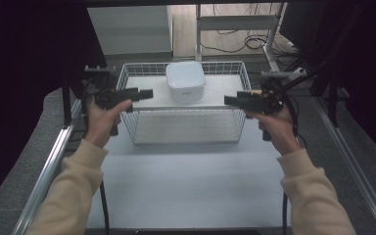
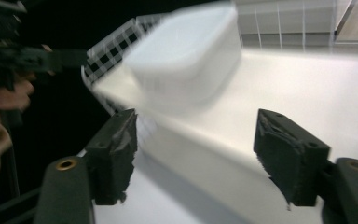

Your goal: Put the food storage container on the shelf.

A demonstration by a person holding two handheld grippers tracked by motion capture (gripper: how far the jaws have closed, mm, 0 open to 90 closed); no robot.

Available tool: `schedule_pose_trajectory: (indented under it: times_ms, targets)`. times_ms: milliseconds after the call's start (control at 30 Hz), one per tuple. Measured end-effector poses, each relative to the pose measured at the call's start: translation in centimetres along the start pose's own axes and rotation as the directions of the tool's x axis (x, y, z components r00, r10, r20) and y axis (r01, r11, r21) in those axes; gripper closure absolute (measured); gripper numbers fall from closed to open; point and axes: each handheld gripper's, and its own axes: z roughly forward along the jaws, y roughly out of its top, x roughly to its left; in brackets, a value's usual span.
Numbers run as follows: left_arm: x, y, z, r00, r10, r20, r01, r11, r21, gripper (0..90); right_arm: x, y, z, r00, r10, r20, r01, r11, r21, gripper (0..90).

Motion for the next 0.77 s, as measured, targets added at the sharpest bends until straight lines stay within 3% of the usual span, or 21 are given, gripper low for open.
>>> schedule_pose_trajectory:
  times_ms: [133,167,200,267,300,367,400,567,767]
  targets:
    - [-1.1,-4.9,-1.2,0.9979,0.059,-0.025,-0.058,0.9979,0.028,21.1,-0.1,-5.3,-2.0,0.995,-0.081,0.059,0.079,0.996,0.033,26.7]
    - [-1.3,-5.8,-1.2,0.9973,0.067,-0.029,-0.066,0.9972,0.033,21.1,0.0,-7.7,-2.5,0.9892,-0.12,0.085,0.116,0.992,0.051,26.4]
    - [-1.5,-7.0,-1.3,0.9964,0.076,-0.036,-0.075,0.9966,0.035,21.1,0.0,-7.7,-2.5,0.9892,-0.12,0.085,0.116,0.992,0.051,26.4]
    - [-1.9,-9.1,-1.1,0.9945,0.095,-0.046,-0.092,0.9944,0.052,21.2,0.1,-9.9,-2.8,0.9844,-0.142,0.104,0.135,0.988,0.073,25.6]
    - [-2.1,-10.9,-0.7,0.9927,0.103,-0.062,-0.099,0.9924,0.073,21.3,0.1,-11.9,-2.8,0.9835,-0.145,0.108,0.136,0.987,0.09,25.2]
    - [-2.1,-11.6,-0.6,0.992,0.108,-0.065,-0.103,0.9913,0.082,21.5,0.1,-12.4,-2.7,0.9826,-0.148,0.112,0.138,0.986,0.092,25.2]
    - [-2.2,-12.9,-0.2,0.9912,0.111,-0.072,-0.103,0.9895,0.101,21.6,0.0,-13.5,-2.6,0.984,-0.14,0.11,0.129,0.986,0.102,25.0]
    - [-1.7,-14.1,0.1,0.993,0.096,-0.069,-0.087,0.9897,0.113,22.2,-0.2,-14.6,-2.4,0.9845,-0.136,0.111,0.123,0.986,0.113,24.7]
    - [-1.7,-13.7,-0.3,0.9927,0.089,-0.082,-0.081,0.9928,0.088,22.2,0.0,-14.4,-2.4,0.9833,-0.144,0.111,0.133,0.986,0.102,22.8]
